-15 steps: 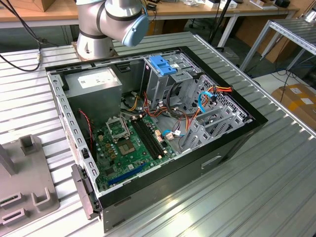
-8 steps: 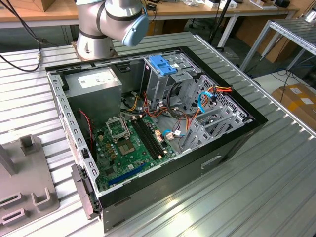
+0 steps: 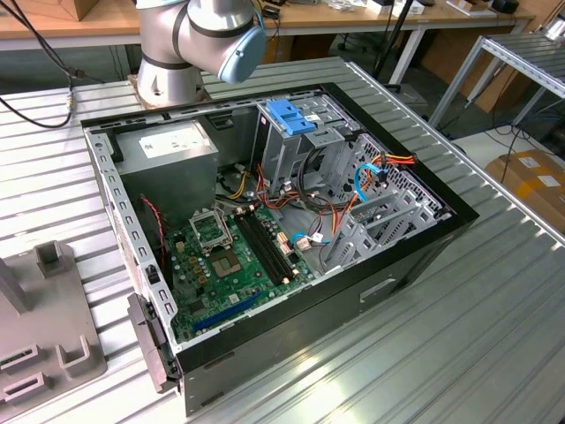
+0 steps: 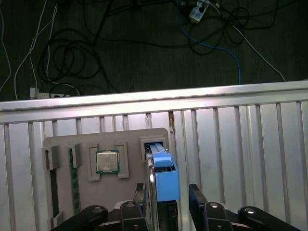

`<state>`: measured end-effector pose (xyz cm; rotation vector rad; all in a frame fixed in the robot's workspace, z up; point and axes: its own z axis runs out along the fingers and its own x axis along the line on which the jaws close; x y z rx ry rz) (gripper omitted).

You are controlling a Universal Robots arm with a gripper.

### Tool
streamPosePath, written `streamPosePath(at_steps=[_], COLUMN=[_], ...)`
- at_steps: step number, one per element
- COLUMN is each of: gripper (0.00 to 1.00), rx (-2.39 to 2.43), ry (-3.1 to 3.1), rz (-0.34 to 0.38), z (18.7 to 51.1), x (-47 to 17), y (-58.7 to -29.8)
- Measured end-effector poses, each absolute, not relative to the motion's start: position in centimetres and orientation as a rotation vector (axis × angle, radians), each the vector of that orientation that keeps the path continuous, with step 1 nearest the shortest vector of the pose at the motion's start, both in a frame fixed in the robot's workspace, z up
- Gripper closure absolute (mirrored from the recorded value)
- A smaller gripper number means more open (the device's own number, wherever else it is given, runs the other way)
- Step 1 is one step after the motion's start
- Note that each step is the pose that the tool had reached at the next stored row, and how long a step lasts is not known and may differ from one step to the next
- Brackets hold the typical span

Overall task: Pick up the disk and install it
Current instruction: 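Pick up the disk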

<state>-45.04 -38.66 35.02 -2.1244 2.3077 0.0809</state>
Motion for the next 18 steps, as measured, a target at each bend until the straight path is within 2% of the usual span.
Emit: streamPosePath(at_steps=[18], gripper=[0.52], rx=[-2.194], ry=[2.223], rz=[0.057], z=[34.22], x=[-45.21], y=[-38.67])
